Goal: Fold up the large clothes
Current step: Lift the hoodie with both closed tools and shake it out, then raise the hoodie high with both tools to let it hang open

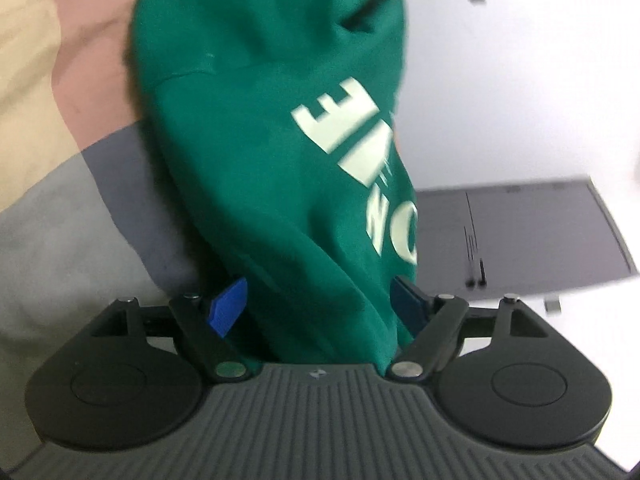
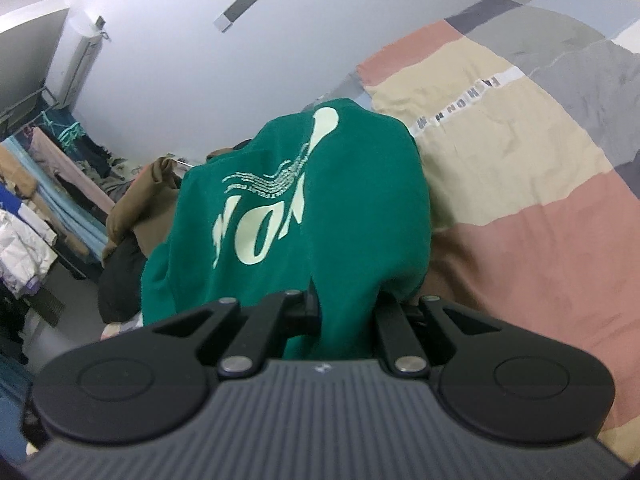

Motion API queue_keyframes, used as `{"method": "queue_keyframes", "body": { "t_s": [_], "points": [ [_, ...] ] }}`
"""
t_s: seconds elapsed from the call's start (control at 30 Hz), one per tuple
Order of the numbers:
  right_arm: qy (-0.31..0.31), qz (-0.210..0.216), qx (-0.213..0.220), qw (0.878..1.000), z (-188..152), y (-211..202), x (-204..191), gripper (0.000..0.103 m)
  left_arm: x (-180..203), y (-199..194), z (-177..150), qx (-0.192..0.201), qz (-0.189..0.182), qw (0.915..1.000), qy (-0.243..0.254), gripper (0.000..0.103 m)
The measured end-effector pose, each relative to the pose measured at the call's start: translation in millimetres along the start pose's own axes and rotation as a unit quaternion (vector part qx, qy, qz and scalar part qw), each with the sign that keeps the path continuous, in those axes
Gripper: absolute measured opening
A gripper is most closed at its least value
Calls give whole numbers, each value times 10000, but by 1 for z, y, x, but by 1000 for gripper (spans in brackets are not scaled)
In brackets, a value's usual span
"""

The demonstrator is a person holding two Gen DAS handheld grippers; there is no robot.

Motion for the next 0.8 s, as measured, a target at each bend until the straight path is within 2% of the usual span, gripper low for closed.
{"method": "queue_keyframes", "body": {
  "t_s": [0.17, 0.23, 0.27, 0.3, 0.33, 0.4, 0.47, 0.5, 0.6, 0.7, 0.8],
  "points": [
    [163, 48, -124, 9998, -1, 13, 7, 11, -18, 25, 21, 136, 270, 9992, -260, 80],
    [246, 36, -186, 9995, 0, 20, 12, 21, -23, 35, 26, 122, 346, 9991, -233, 80],
    [320, 21, -241, 9992, 0, 26, 16, 31, -23, 39, 28, 101, 365, 9991, -173, 75],
    [362, 53, -296, 9989, 0, 31, 17, 32, -23, 41, 31, 100, 400, 9991, -79, 64],
    [377, 92, -350, 9986, 1, 37, 18, 32, -23, 42, 33, 132, 475, 9988, 13, 59],
    [379, 105, -435, 9983, 1, 49, 19, 32, -21, 41, 35, 180, 489, 9985, 137, 33],
    [378, 129, -476, 9981, 1, 57, 18, 28, -17, 35, 37, 267, 491, 9979, 327, 14],
    [331, 136, -457, 9983, 1, 59, 18, 18, -12, 33, 39, 339, 487, 9972, 447, 10],
    [19, 166, -222, 9996, 5, 50, 9, 9, 17, 11, 42, 712, 189, 9929, 929, 6],
    [-294, 482, 141, 9983, 10, 27, -10, 7, 54, -15, 36, 1036, -91, 9814, 1612, 6],
    [-891, 687, 718, 9911, 16, -9, -40, 7, 73, -37, 26, 1244, -352, 9732, 1901, 6]
  ]
}}
Point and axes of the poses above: each gripper's, at about its wrist camera, not at the fingertips, and y roughly the way its jaws point, x to its right, z to its top, the point moved 9 cm from there along y, roughly the way its jaws point, and after that the axes turned 8 degrees about -x, right-handed, at the moved point
